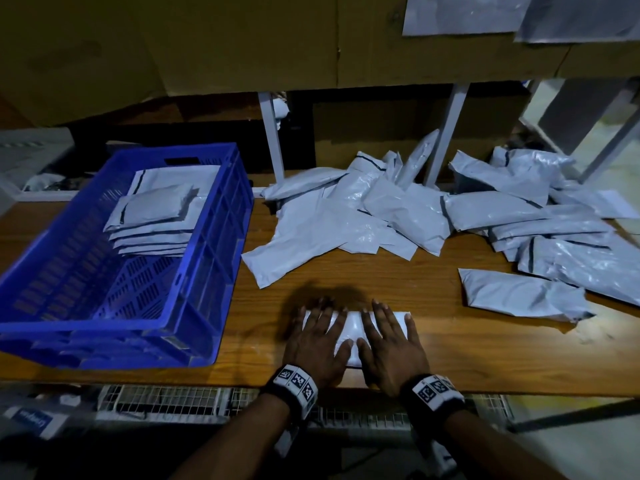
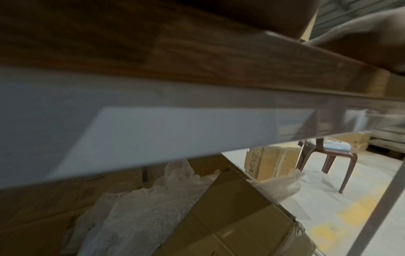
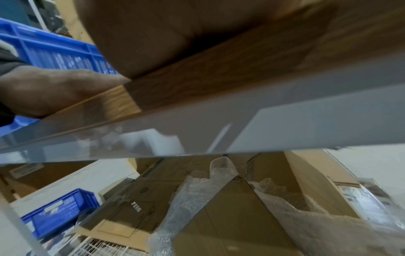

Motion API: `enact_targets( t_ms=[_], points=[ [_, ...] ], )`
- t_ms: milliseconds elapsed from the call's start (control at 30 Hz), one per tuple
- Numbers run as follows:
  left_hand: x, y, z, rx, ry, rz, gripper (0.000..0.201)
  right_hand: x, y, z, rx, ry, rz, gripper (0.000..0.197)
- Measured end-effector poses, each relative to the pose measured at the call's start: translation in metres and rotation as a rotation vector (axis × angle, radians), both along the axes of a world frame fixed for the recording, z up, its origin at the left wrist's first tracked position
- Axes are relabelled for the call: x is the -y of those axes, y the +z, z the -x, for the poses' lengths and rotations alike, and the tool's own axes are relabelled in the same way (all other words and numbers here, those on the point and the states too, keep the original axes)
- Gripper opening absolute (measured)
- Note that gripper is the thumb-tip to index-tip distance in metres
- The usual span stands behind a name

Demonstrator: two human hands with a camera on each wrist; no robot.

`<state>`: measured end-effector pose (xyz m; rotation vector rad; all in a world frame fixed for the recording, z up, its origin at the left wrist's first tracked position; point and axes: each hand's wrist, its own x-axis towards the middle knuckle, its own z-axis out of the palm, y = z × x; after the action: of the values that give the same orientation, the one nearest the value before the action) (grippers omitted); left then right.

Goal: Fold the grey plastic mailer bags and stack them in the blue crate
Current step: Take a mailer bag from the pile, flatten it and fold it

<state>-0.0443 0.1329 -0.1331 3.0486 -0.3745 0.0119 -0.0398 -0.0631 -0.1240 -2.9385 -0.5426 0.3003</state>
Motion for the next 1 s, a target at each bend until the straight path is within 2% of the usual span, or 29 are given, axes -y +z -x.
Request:
enact_targets(
  t_ms=[233,400,467,533,600,700,800,867,933,1000],
  points=[
    [0.0,-0.001,-0.001,-0.016,0.005,0.013,0.066,-0.003,0.005,-0.001,-0.084,-0.034,0.038,0.067],
    [0.0,0.008,0.002,-0.08,0.045,-0.012,0.072,0.0,0.011,-0.006,-0.116,-0.006,0.03,0.069],
    [0.002,0.01,0.006,-0.122,0.079,-0.02,0.076,0.009,0.013,-0.006,-0.103,0.008,-0.044,0.079],
    [0.007,0.014,0.008,-0.119,0.106,-0.032,0.081,0.022,0.019,-0.006,0.003,-0.065,-0.168,0.077],
    [0.016,0.018,0.014,-0.115,0.049,-0.027,0.096,0.038,0.023,-0.004,0.091,-0.205,-0.319,0.065],
    [0.025,0.011,0.033,-0.09,-0.087,-0.055,0.113,0.062,0.023,0.002,0.108,-0.397,-0.484,0.063],
    [0.023,0.008,0.046,-0.158,-0.117,-0.076,0.1,0.075,0.022,0.009,0.108,-0.409,-0.515,0.056],
    [0.019,0.008,0.051,-0.115,-0.156,-0.074,0.086,0.08,0.025,0.014,0.14,-0.394,-0.617,0.036],
    [0.017,0.011,0.051,-0.119,-0.173,0.024,0.073,0.083,0.033,0.015,0.178,-0.397,-0.752,0.022],
    [0.017,0.018,0.051,-0.074,-0.135,0.228,0.059,0.085,0.047,0.013,0.175,-0.47,-0.891,0.024]
  ],
)
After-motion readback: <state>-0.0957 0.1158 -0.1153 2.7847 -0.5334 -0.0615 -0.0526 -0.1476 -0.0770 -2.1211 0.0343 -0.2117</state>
